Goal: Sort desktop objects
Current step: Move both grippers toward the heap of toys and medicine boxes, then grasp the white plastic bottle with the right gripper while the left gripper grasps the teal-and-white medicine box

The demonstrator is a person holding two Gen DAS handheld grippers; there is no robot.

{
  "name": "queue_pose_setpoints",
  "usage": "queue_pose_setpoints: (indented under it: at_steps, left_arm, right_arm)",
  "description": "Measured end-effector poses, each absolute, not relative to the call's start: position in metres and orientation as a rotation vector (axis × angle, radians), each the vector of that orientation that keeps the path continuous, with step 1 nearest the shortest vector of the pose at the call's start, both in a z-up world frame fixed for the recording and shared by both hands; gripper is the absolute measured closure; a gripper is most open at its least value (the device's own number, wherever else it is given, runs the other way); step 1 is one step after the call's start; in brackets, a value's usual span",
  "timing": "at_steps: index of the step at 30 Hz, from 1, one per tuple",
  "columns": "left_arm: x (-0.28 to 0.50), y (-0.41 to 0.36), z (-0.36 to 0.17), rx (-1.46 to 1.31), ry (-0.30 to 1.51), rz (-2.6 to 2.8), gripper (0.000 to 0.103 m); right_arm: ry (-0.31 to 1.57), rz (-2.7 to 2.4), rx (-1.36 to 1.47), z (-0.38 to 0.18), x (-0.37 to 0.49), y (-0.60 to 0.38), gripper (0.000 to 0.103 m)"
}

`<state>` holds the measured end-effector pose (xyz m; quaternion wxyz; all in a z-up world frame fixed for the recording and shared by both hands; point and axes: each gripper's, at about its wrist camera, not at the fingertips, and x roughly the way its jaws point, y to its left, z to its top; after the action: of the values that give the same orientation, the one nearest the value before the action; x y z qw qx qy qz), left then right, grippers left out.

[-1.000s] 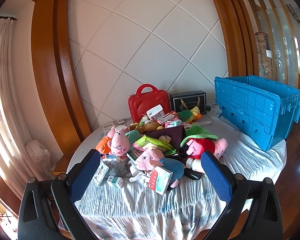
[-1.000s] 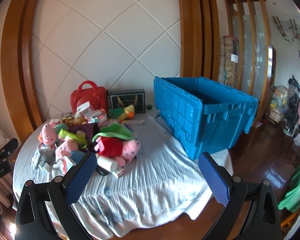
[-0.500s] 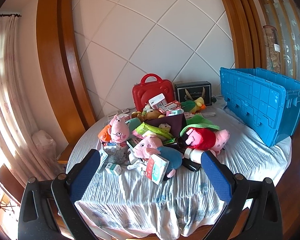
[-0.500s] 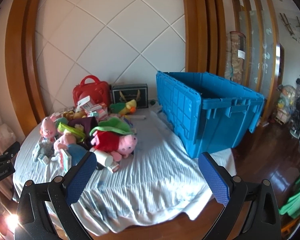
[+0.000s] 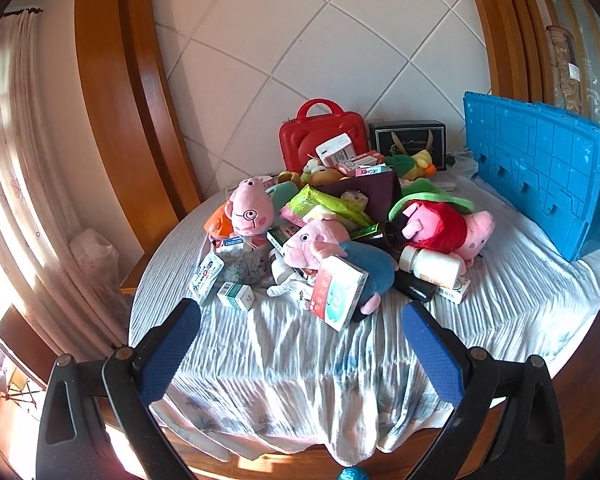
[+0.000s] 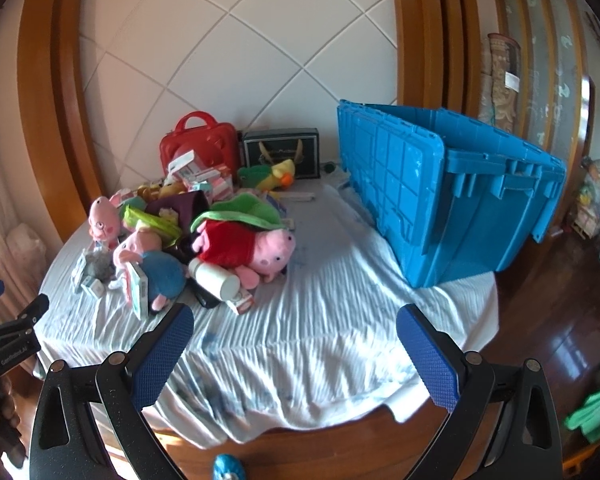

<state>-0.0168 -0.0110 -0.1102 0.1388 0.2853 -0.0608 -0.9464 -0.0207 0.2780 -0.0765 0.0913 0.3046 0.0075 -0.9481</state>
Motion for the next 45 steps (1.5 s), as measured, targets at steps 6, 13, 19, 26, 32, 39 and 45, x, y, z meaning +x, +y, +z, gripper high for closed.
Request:
queue_pose_setpoints:
  at_steps: [6,13,19,26,32,39,45]
  left_arm:
    - [-0.059,-0.038,-0.132,0.863,-0.182,-2.744,0.001]
    - [-0.108,-0.065,-0.164,0.941,-0.225,-2.8,0.001]
    - [-0.144,-0.066,-0.203,1.033,-0.244,-2.873,0.001]
    - [-0.178,-0.06,-0.247,1.117,-0.24,-2.873,0.001]
    - [-0.202,-0.065,-0.272,1.176,-0.177,-2.829,0.005]
    - [-0.211,-0.065,-0.286,1.186,-0.155,-2.774,0.006]
    - [-0.216,-0.063,-0.298,1.204,-0.179,-2.762,0.006]
  right_arm:
    - [0.058,-2.736,0.963,-0.093,-0.066,0.235,0.0]
    - [0.058,-2.668,1.042,-0.113,-0.127,0.177,0.0]
    - [-0.027,-2.615,1.159,-0.148,-0.163,0.146,0.0]
    - [0.145,-2.543,1.263,-0.191,-0.19,0.113,0.0]
    - [0.358,-2.42,1.265,-0.222,-0.214,0.09,0.005]
    - [0.57,-2.274,1.262,-0.26,-0.245,0.076,0.016]
    - [0.649,-2.206,1.246,-0.278,-0.257,0.067,0.034]
